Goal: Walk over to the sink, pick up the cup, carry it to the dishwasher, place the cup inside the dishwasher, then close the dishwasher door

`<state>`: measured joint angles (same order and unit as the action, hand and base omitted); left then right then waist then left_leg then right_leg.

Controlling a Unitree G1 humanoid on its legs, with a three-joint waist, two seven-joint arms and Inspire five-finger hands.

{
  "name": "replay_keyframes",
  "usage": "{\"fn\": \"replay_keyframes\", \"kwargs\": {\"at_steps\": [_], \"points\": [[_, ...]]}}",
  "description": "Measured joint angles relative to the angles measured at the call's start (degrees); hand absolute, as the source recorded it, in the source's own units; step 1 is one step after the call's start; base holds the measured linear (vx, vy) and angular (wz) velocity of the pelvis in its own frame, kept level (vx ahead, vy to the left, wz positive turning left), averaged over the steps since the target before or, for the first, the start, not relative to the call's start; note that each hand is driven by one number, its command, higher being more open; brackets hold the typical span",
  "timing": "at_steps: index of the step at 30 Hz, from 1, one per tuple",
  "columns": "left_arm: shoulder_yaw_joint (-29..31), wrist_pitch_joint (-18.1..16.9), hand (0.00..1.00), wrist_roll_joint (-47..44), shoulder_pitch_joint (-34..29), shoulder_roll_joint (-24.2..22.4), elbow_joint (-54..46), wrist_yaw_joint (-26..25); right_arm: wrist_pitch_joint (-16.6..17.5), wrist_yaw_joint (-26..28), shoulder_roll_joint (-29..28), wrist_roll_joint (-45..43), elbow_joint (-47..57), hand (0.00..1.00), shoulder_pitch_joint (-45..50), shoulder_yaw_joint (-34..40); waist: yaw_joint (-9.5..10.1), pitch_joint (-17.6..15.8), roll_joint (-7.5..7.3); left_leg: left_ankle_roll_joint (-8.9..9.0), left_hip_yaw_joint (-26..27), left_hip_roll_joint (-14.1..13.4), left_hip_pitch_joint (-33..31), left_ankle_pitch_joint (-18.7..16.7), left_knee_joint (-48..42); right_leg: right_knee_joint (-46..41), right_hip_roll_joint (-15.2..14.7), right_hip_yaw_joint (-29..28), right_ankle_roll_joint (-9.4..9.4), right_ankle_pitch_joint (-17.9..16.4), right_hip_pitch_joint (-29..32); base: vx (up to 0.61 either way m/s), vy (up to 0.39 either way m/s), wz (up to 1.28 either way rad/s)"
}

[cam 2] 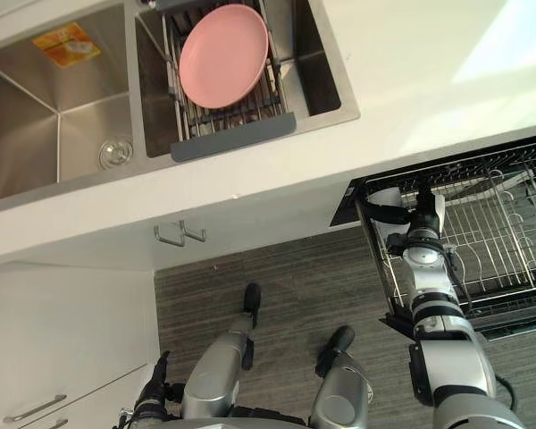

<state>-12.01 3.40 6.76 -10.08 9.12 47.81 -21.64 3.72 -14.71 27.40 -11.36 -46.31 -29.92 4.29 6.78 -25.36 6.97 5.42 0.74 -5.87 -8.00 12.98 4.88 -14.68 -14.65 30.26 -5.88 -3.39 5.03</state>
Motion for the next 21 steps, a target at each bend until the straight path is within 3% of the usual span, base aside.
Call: {"fn": "replay_keyframes", "kwargs": {"at_steps": [3,9,16,21], "points": [[1.6,0.1,1.00,-0.1,-0.1,-0.2,1.4,0.3,1.0,-2.4,-3.7,-1.2,6.4,1.00,5.3,2.6,-0.16,1.5,-1.11,-0.17,2.1,-0.9,1.1,-0.8,-0.1,1.3,1.1,-1.9,-0.16,0.0,-0.3,-0.05,-0.053,-0.34],[6.9,0.5,1.00,-1.3,-3.5,-1.3,2.7,0.5,3.6,-5.2,-12.8,-5.5,25.3,1.00,21.9,9.5,-2.87,6.4,-3.63,0.11,6.7,-2.2,4.4,-2.5,-0.3,7.0,3.5,-5.6,-0.05,2.9,-3.0,0.04,-0.049,-0.34],[12.0,0.8,1.00,-10.7,-6.7,-3.6,5.0,-0.9,7.5,-5.8,-18.8,-14.8,37.0,1.00,31.9,13.8,-4.88,11.0,-4.20,1.12,10.0,-3.7,7.2,-4.1,-0.3,10.2,5.6,-8.4,0.22,3.8,-4.9,0.04,-0.044,-0.30],[15.2,0.3,1.00,-20.1,-7.8,-4.5,6.6,-0.3,9.6,0.6,-21.0,-21.7,47.8,1.00,33.8,15.6,-5.55,12.4,-4.16,1.40,11.1,-4.8,8.4,-5.2,-0.6,11.5,6.9,-9.8,0.29,3.9,-5.7,0.00,-0.033,-0.17]]}}
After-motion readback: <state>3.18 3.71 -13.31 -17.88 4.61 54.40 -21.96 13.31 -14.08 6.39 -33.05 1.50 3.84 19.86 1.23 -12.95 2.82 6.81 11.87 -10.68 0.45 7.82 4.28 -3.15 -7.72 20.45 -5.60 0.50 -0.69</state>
